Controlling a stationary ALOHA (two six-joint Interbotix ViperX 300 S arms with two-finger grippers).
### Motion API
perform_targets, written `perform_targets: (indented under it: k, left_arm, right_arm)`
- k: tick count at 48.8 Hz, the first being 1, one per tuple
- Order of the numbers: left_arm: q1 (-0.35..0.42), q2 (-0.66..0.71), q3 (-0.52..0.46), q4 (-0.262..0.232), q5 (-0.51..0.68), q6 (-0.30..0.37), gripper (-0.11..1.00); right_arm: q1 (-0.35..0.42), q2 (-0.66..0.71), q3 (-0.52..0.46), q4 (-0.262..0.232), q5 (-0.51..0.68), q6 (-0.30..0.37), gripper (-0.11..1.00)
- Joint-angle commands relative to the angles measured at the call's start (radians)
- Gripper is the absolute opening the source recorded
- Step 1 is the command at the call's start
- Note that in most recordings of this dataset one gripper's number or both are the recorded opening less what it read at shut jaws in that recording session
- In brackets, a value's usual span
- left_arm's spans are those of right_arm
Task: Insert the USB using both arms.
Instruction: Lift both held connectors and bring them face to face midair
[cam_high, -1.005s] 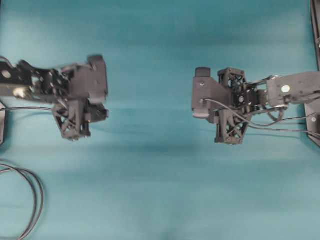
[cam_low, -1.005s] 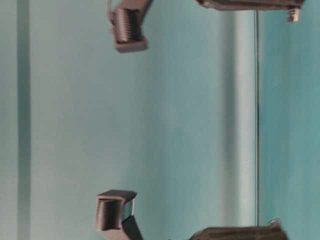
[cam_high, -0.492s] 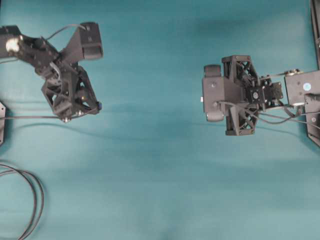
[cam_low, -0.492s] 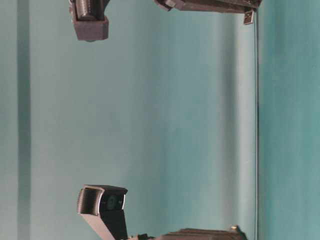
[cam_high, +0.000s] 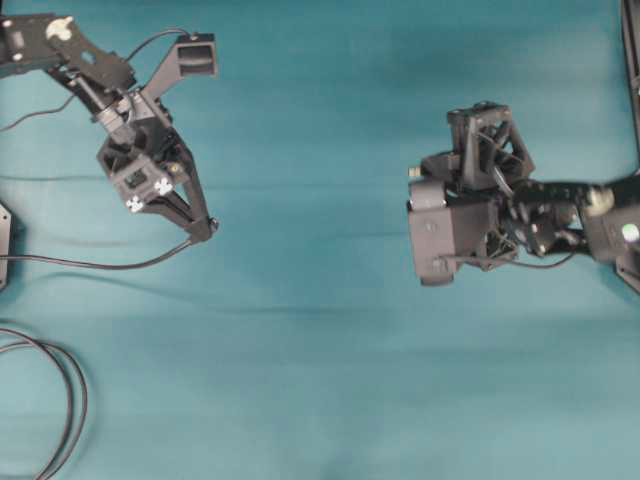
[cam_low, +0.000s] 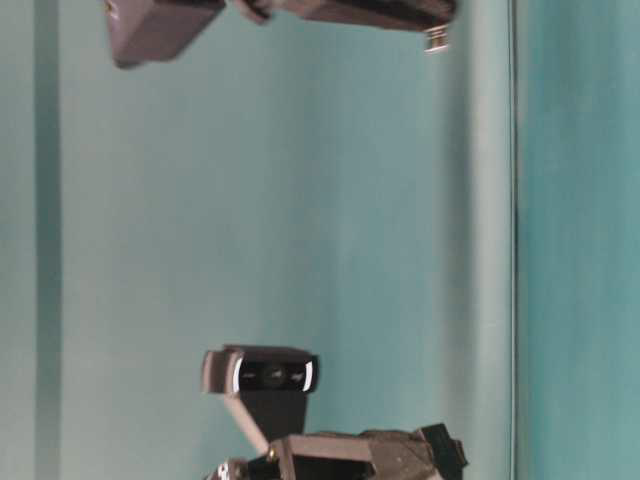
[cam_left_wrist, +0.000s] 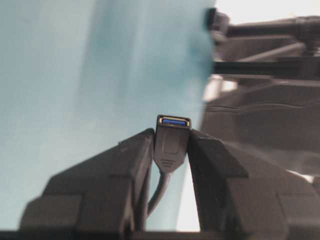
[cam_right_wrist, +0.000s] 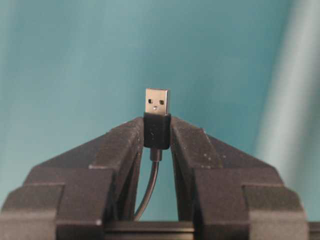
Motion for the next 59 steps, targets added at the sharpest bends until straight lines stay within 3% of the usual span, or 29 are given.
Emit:
perform_targets:
  k: [1,6,11,20,26,35,40,44,50,59]
  left_arm:
    - [0.032,0.021,-0.032,-0.055,0.061,0.032,0.22]
    - [0.058,0.060,-0.055,-0.130,0.140,0.066,0.22]
    - [0.066,0.098,-0.084,-0.193,0.216,0.084,0.22]
    - [0.066,0.195,-0.133,-0.261,0.324,0.083,0.22]
    - [0.061,0.250,-0.160,-0.268,0.331,0.075,0.22]
    - [0.051,0.304,-0.190,-0.268,0.328,0.044,0.22]
    - [0.032,0.314,-0.213,-0.287,0.328,0.014,0.22]
    - [0.009,0.322,-0.233,-0.319,0.336,0.011,0.22]
    - [-0.015,0.350,-0.259,-0.356,0.353,0.011,0.22]
    - [-0.037,0.382,-0.295,-0.359,0.344,0.011,0.22]
  right_arm:
    - [0.064,-0.014,-0.011,-0.175,0.097,0.098,0.20]
    - [0.137,0.008,0.031,-0.325,0.184,0.227,0.20]
    - [0.190,0.044,0.052,-0.365,0.253,0.305,0.20]
    - [0.229,0.110,0.029,-0.368,0.331,0.276,0.20]
    - [0.232,0.140,-0.008,-0.371,0.331,0.233,0.20]
    - [0.244,0.176,-0.055,-0.371,0.331,0.115,0.20]
    - [0.244,0.196,-0.078,-0.371,0.331,0.095,0.20]
    - [0.244,0.213,-0.089,-0.393,0.331,0.095,0.20]
    - [0.244,0.230,-0.092,-0.465,0.331,0.100,0.20]
    - [0.242,0.249,-0.100,-0.509,0.331,0.106,0.20]
